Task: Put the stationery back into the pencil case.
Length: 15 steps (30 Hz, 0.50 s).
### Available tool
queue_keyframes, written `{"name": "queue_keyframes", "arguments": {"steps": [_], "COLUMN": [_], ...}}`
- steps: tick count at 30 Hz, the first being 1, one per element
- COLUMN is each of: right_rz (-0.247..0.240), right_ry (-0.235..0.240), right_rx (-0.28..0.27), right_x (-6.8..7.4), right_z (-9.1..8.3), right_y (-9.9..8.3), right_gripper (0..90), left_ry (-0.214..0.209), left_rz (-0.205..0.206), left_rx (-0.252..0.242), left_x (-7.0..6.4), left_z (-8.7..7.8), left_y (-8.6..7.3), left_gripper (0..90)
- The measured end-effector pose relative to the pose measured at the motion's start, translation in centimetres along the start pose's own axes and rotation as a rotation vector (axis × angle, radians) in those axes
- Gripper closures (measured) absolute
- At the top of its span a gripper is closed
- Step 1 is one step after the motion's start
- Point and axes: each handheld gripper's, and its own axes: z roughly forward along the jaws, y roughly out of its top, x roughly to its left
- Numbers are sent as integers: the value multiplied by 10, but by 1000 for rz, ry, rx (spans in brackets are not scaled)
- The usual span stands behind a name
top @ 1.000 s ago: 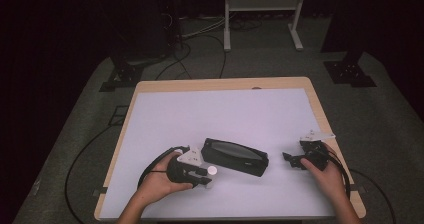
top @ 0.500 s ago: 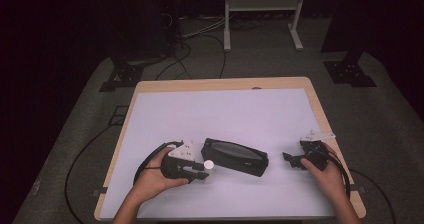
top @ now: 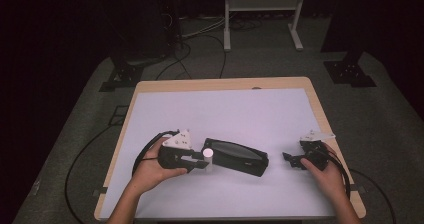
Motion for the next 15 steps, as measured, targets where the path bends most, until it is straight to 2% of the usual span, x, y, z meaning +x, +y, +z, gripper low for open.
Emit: {"name": "queue_keyframes", "arguments": {"steps": [15], "right_rz": [-1], "right_ry": [0], "right_rx": [0], "right_x": [0], "right_z": [0], "right_y": [0], "right_gripper": [118], "left_ry": [-12], "left_rz": [14], "left_rx": [-61], "left_x": [16], "left_z": [3], "left_y": [26], "left_gripper": [694]}}
